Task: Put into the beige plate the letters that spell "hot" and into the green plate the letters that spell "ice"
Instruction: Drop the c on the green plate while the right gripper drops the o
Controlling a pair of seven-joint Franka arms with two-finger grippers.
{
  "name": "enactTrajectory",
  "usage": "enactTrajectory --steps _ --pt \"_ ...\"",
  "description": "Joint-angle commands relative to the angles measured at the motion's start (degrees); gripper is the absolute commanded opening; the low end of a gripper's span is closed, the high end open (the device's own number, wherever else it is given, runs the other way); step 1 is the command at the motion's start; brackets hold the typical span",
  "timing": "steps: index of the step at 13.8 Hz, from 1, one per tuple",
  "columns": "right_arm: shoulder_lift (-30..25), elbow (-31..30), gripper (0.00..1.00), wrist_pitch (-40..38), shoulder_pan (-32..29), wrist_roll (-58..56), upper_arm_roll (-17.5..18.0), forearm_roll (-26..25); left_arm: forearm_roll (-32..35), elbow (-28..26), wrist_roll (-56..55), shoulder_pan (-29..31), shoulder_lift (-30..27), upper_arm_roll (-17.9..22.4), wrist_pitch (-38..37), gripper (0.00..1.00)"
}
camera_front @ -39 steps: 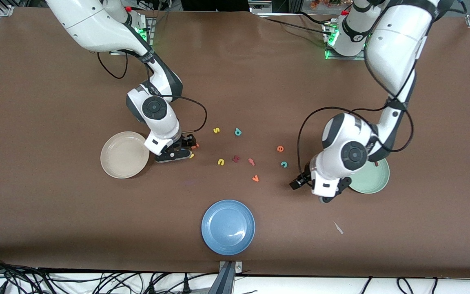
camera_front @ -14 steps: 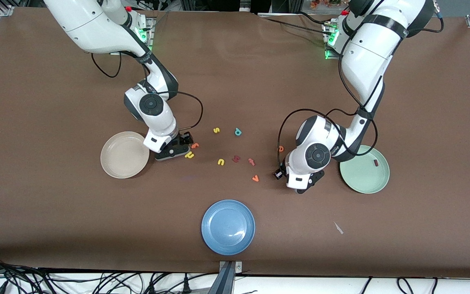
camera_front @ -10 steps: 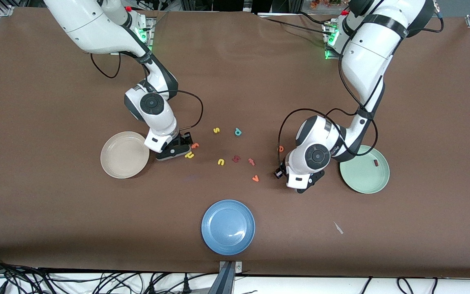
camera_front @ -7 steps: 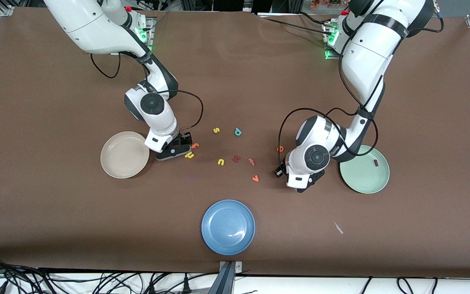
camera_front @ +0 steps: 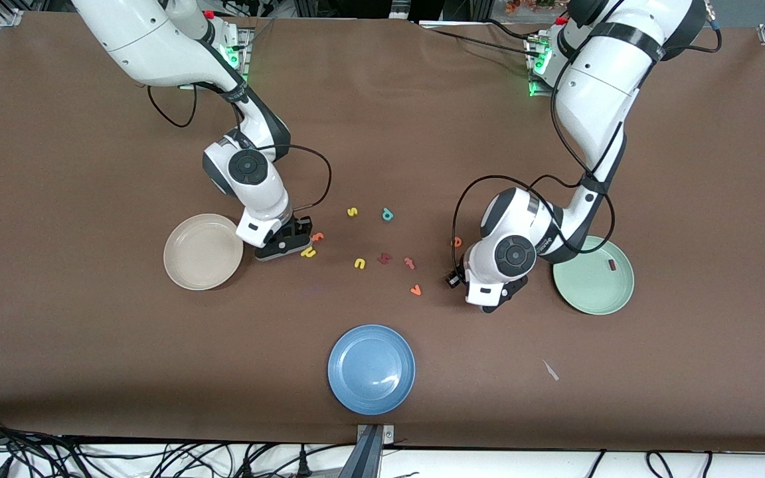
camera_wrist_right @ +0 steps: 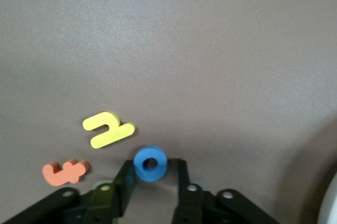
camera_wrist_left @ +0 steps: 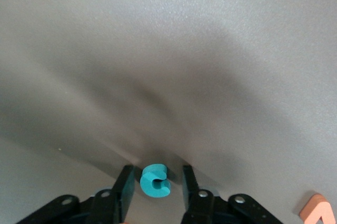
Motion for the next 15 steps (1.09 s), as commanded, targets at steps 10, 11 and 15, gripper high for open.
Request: enactTrajectory --steps 10,11,15 --pt "-8.2 -2.0 0.14 -8.8 -1.3 -4.0 -0.3 -0.4 0.6 1.8 3.6 5.7 -3.4 0.8 -4.6 0.01" --pt "-9.7 -2.0 0.14 -10.9 -2.5 -6.9 -0.3 -0.3 0.5 1.8 7.8 7.5 -5.8 0.8 -8.6 0.01" --pt "-11.2 -1.7 0.15 -12.5 -8.9 -25.6 -2.2 5.3 0.7 1.7 26.6 16.4 -10.3 1.3 -22.6 0.02"
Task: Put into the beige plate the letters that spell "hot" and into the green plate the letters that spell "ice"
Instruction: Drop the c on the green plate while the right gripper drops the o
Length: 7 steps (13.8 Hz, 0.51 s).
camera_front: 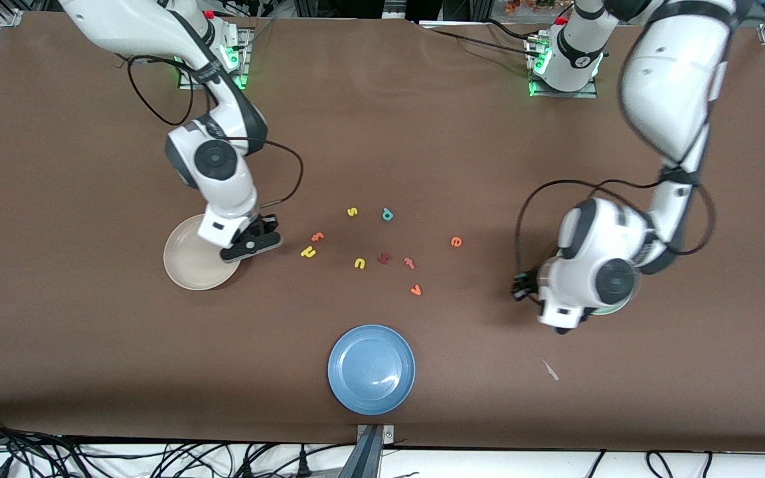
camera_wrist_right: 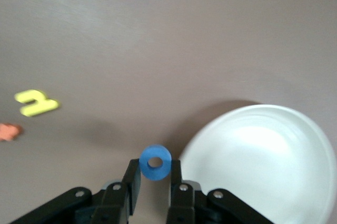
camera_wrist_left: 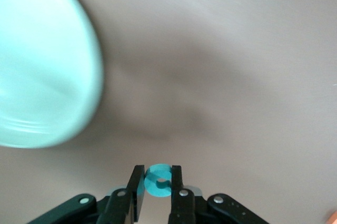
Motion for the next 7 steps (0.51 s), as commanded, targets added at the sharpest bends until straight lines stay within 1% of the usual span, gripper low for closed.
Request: enactTrajectory --steps 1,2,3,4,5,6,7 --pt "-0.9 -1.6 0.16 0.6 -3.2 -14.4 -3.8 6.1 2.3 -2.1 10.9 5.2 -2.5 0.1 -4.4 0.02" --pt "-0.6 -1.4 0.18 0.7 -3.3 -19.8 -5.3 10.5 5.0 -2.6 14.1 6.7 -2.4 0.1 -4.5 0.03" --pt "-0.1 -1.5 0.29 0.9 -3.4 -24.4 -6.8 15.8 7.9 -2.9 16.7 7.5 -1.4 0.1 -4.4 0.03" --pt "0.5 -1.5 0.46 1.0 -3.4 -27.2 -7.6 20.1 11.0 -3.1 18.7 8.4 0.2 0.1 -3.9 0.03" --pt "0.6 -1.6 0.6 1.0 -3.4 -27.7 -7.6 21.4 13.5 -3.1 19.7 8.9 0.9 0.1 -3.6 0.05" --pt "0.6 -1.6 0.67 0.8 -3.4 -27.5 -7.6 21.6 14.0 -3.2 19.8 9.7 1.5 0.1 -2.3 0.11" --pt "0.6 -1.6 0.72 0.8 -3.4 -27.2 -7.6 21.6 13.9 -3.2 19.8 10.0 1.8 0.1 -1.4 0.18"
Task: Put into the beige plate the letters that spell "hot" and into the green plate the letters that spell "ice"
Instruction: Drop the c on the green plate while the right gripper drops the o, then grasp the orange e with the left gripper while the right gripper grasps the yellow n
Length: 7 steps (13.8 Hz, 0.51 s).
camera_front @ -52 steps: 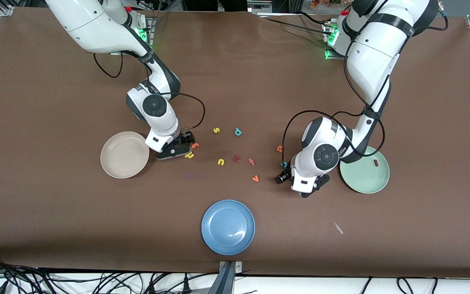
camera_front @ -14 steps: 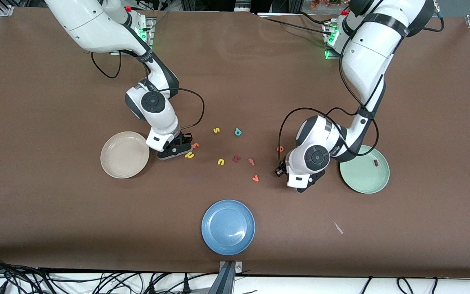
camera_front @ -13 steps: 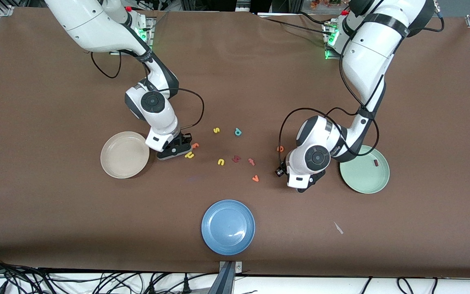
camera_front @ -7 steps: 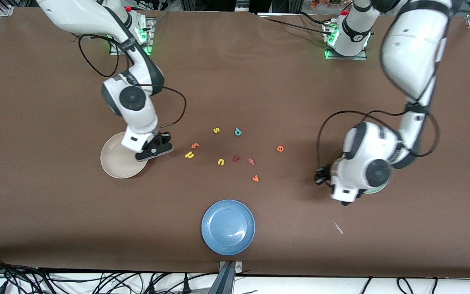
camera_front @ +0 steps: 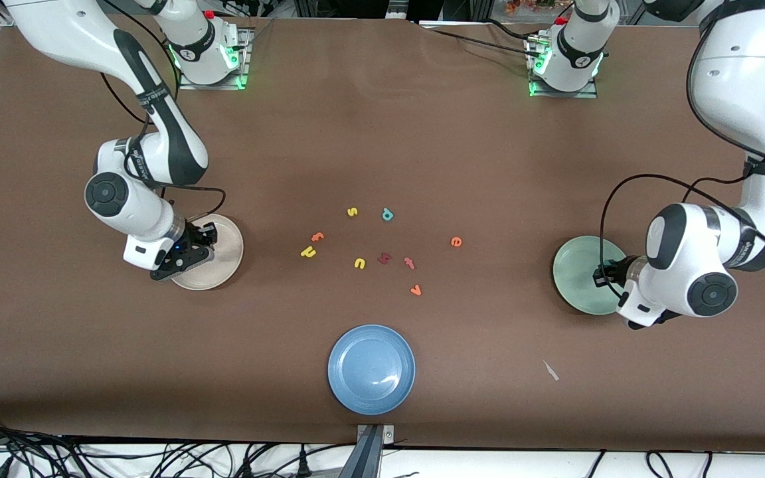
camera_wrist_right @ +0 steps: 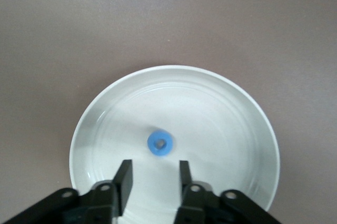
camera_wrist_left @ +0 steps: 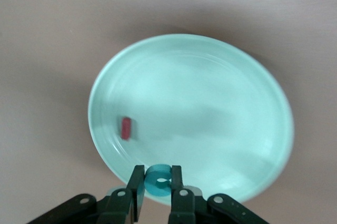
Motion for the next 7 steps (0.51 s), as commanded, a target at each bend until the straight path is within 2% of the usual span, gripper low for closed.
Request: enactTrajectory --steps 1,2,3,5,7 --pt "-0.6 -0.9 0.75 0.7 0.5 -0.6 0.3 1.9 2.0 0.0 1.7 0.5 1.1 -0.4 1.6 0.37" --pt "-0.6 -0.8 0.75 0.5 0.5 -0.4 0.4 2.1 1.4 0.0 1.6 0.5 0.8 -0.4 1.6 0.79" --pt "-0.5 -0.5 0.75 0.4 0.6 2.4 0.7 2.0 1.3 0.6 0.7 0.4 0.4 -0.8 1.1 1.0" --pt "-0.1 1.6 0.75 -1.0 0.8 12.4 5.9 0.9 1.2 0.7 -0.9 -0.2 -1.4 -1.9 0.9 1.0" --pt "1.3 2.8 0.75 -1.2 1.1 20.4 8.2 -2.2 0.6 0.6 -6.3 -0.2 -2.8 -6.1 0.3 1.0"
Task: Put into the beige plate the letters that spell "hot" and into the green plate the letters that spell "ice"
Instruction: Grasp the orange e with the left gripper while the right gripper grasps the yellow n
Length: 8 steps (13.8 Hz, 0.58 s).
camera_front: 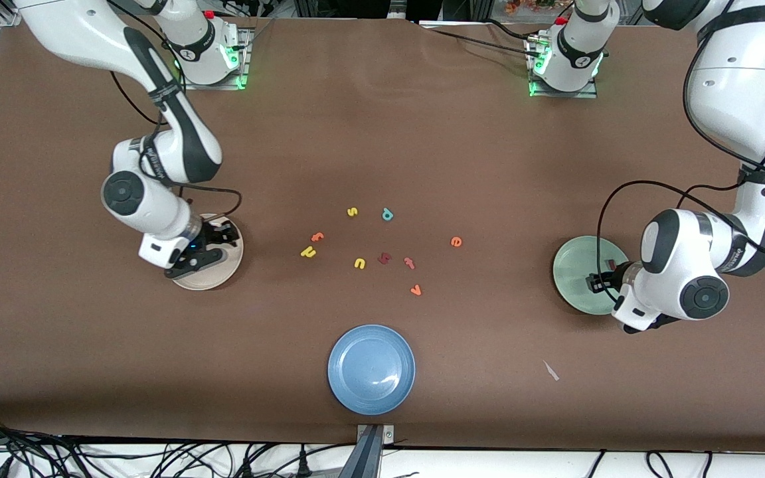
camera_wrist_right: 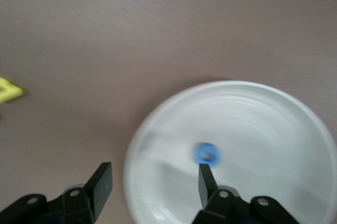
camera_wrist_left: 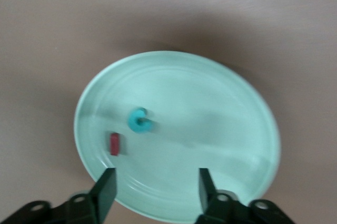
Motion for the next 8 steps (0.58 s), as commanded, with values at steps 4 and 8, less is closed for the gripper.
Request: enactTrajectory --steps 4,8 --pt "6.2 8.2 0.75 -0.9 6.1 22.9 5.3 -10.9 -2.0 -1.7 -22.7 -1.1 -2.2 -11.9 -0.7 1.0" --pt "9.4 8.6 0.74 2.8 8.5 27.6 5.9 -13.1 -2.0 -7.8 -33.9 -7.3 -2.0 -13.0 10.0 0.92"
